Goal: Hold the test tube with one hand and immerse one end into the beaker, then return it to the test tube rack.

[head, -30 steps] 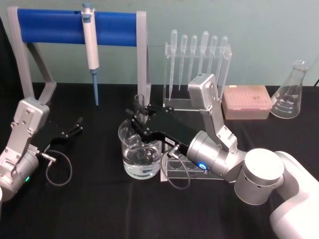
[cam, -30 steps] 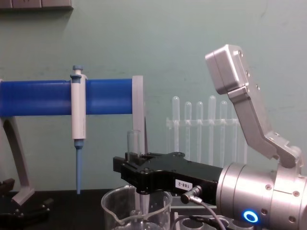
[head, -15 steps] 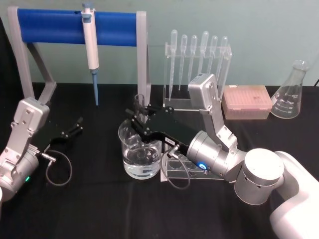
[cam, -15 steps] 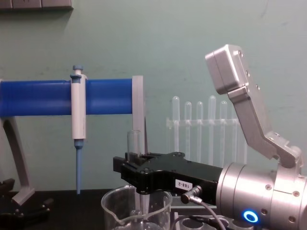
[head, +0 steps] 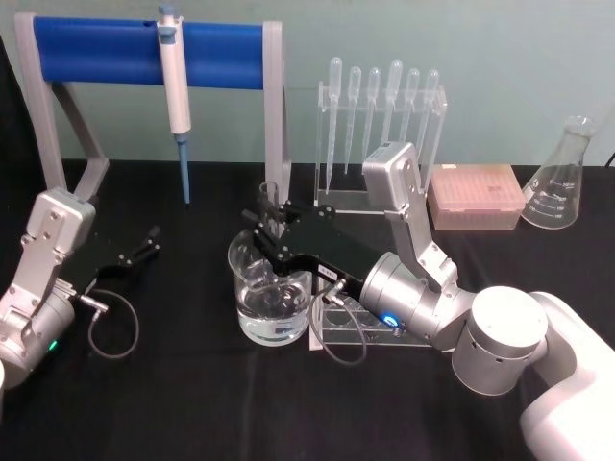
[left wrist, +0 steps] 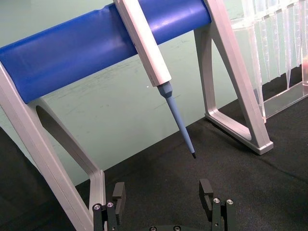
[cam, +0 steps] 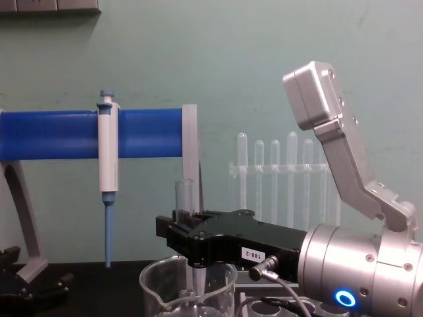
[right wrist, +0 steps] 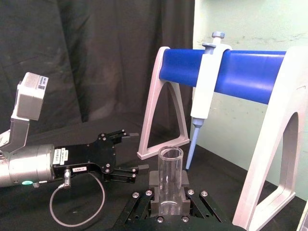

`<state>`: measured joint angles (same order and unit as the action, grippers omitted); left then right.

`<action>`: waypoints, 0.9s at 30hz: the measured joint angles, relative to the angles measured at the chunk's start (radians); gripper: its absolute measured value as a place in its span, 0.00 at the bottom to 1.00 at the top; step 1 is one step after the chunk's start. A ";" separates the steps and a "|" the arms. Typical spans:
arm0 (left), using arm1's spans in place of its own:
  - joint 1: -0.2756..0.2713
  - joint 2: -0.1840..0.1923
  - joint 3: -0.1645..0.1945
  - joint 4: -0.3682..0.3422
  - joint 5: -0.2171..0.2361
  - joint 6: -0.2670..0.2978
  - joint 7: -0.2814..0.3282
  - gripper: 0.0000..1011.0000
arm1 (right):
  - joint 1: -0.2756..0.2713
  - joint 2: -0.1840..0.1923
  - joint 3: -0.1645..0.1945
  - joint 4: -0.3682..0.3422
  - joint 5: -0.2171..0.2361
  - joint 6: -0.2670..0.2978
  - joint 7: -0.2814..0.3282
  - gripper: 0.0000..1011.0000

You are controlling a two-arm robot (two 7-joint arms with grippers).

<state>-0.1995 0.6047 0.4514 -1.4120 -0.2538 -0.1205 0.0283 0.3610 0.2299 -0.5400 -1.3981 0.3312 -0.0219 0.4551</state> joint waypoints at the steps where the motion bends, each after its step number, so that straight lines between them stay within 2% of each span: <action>1: 0.000 0.000 0.000 0.000 0.000 0.000 0.000 0.99 | 0.000 0.000 0.000 0.000 0.000 0.000 0.000 0.22; 27: 0.000 0.000 0.000 0.000 0.000 0.000 0.000 0.99 | 0.000 0.000 0.000 0.000 0.000 0.000 0.000 0.22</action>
<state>-0.1995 0.6047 0.4514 -1.4120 -0.2538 -0.1206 0.0283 0.3610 0.2299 -0.5399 -1.3981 0.3312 -0.0220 0.4551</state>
